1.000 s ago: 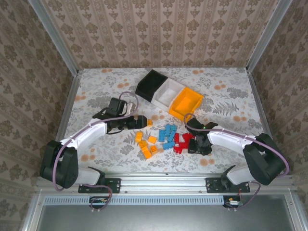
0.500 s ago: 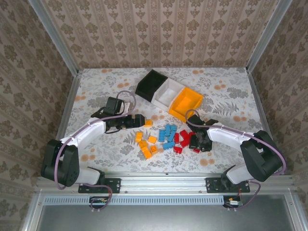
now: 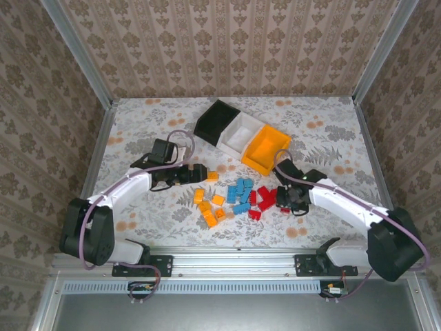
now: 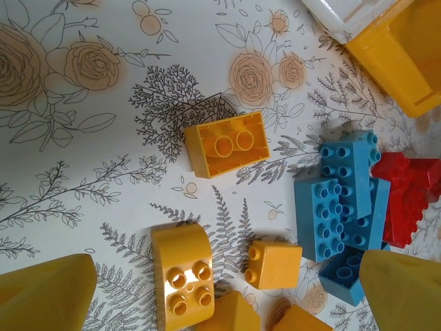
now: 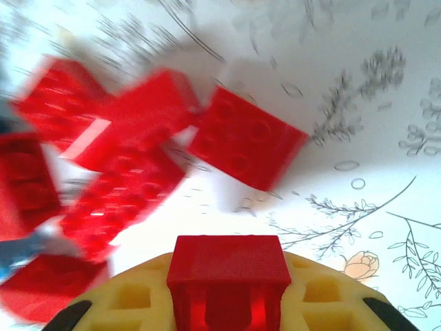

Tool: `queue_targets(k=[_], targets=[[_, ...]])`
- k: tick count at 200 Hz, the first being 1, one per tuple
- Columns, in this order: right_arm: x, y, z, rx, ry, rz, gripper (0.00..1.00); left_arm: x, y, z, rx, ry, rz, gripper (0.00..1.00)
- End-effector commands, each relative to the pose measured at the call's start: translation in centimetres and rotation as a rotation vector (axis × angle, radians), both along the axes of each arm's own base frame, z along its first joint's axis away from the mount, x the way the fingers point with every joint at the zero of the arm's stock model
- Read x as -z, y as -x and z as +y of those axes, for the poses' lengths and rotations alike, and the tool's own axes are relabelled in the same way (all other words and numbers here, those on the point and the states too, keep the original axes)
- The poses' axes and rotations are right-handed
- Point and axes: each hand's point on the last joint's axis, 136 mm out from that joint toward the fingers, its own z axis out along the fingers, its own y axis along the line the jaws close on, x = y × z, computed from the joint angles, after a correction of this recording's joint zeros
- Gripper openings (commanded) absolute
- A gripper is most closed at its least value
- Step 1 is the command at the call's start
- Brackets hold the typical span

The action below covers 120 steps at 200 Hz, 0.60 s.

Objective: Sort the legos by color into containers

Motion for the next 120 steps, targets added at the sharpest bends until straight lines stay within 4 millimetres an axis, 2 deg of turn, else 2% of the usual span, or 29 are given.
queue_targets(k=[1, 14, 41, 44, 83, 120], targets=[[-4.6, -1.9, 1.2, -0.024, -0.045, -0.076, 0.19, -0.2, -0.1, -0.5, 0.021, 0.031, 0.012, 1.00], [-6.7, -3.7, 2.3, -0.052, -0.063, -0.118, 0.19, -0.3, -0.1, -0.5, 0.018, 0.032, 0.010, 1.00], [-8.7, -7.2, 3.9, -0.108, -0.080, -0.160, 0.19, -0.4, 0.0, -0.4, 0.011, 0.032, 0.017, 1.00], [-8.1, -7.6, 4.2, -0.112, -0.074, -0.141, 0.19, -0.4, 0.0, -0.5, 0.010, 0.033, 0.019, 1.00], [-6.8, -12.0, 5.5, -0.143, -0.117, -0.112, 0.19, -0.9, -0.1, -1.4, 0.013, 0.058, 0.041, 1.00], [-5.9, -15.0, 7.1, -0.185, -0.127, -0.108, 0.18, -1.3, 0.3, -2.6, 0.026, 0.063, 0.033, 1.00]])
